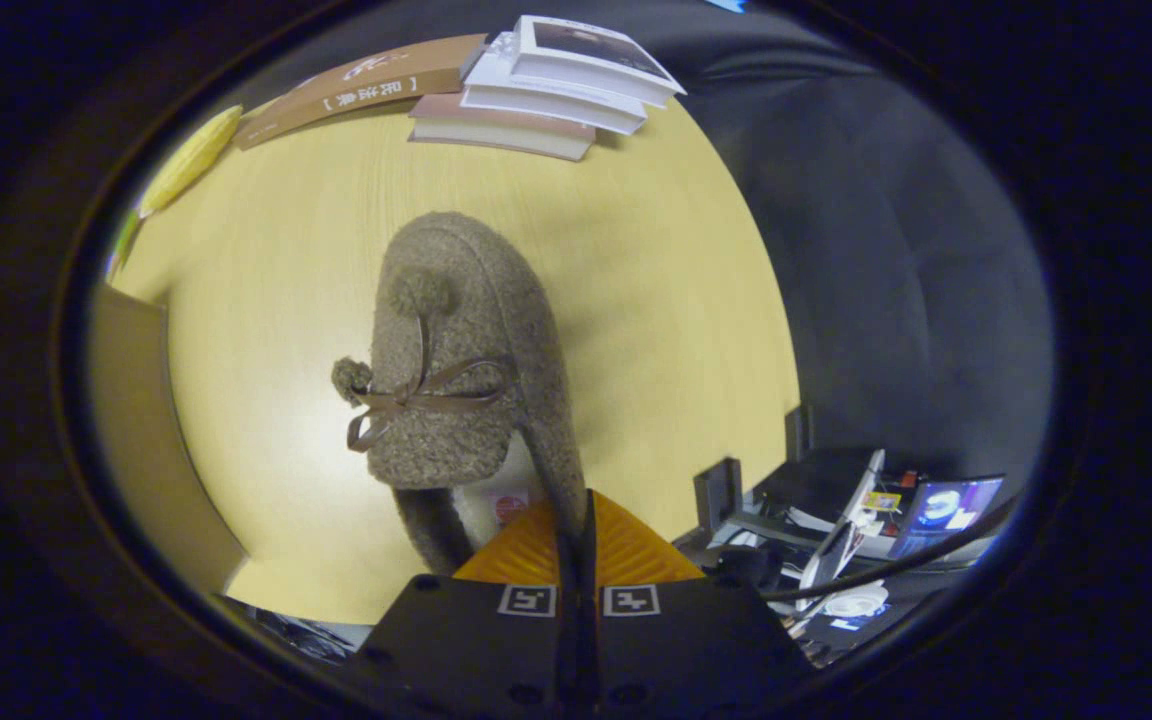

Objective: Open the storage box then place both shoes into the box .Put the left shoe in first, then the right shoe, with the right side of both shoes facing outward in a uniform manner.

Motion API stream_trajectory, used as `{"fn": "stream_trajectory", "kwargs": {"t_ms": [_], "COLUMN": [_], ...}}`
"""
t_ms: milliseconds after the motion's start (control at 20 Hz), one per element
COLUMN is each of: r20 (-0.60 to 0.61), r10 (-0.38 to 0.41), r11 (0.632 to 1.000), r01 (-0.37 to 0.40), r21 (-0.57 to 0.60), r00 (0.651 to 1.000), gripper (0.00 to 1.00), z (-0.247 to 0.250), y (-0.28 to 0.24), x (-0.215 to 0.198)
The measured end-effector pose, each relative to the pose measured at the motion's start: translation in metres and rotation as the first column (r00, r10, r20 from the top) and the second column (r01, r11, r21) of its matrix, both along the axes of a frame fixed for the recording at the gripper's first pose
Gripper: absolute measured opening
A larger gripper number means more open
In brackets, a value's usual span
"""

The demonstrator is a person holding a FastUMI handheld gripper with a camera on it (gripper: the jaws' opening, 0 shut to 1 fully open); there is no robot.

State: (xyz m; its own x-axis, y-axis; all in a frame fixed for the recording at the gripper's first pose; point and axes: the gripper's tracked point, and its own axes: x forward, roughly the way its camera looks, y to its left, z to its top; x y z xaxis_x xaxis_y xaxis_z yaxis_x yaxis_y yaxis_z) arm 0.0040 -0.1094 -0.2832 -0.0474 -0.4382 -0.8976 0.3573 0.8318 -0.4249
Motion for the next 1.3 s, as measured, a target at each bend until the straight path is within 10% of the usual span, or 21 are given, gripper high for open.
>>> {"fn": "stream_trajectory", "kwargs": {"t_ms": [500, 750, 1300], "r20": [0.2, 0.27, 0.19], "r10": [-0.049, 0.051, 0.195], "r11": [0.998, 0.998, 0.976], "r01": [0.056, -0.037, -0.21], "r21": [-0.034, -0.058, 0.062], "r00": [0.979, 0.962, 0.962], "gripper": [0.03, 0.03, 0.03], "z": [0.146, 0.189, 0.095], "y": [0.11, 0.188, 0.325], "x": [-0.003, 0.012, 0.062]}}
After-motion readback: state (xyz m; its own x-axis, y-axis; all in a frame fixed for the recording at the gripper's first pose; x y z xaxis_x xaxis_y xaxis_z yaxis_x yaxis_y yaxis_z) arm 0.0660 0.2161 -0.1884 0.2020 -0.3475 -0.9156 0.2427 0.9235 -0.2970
